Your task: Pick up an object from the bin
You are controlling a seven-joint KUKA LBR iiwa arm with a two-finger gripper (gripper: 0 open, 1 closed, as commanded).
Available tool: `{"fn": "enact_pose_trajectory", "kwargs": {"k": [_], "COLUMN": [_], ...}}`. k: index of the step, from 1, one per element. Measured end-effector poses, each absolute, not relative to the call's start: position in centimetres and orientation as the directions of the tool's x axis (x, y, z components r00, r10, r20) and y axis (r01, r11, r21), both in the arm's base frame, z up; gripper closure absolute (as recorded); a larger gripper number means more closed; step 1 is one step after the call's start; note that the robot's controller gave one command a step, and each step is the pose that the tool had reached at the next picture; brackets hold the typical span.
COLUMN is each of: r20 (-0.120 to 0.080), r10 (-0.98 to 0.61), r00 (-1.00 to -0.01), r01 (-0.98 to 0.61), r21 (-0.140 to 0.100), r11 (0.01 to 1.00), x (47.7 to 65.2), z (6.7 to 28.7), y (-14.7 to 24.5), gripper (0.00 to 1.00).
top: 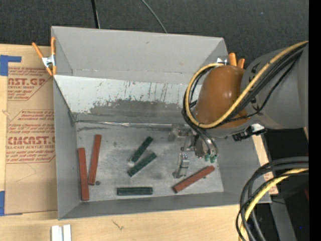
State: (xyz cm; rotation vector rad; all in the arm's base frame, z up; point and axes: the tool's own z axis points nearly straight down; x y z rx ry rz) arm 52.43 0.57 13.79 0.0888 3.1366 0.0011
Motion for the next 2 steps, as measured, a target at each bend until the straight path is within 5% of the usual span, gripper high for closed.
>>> {"fn": "enact_pose_trajectory", "kwargs": {"k": [2], "r20": [0.002], "r10": [-0.183], "r00": [-0.983], "r01": [-0.183], "r21": [-0.002], "r11": [0.983], "x": [51.3], "z": [9.4], "y": [-6.4], "gripper": [0.00]}}
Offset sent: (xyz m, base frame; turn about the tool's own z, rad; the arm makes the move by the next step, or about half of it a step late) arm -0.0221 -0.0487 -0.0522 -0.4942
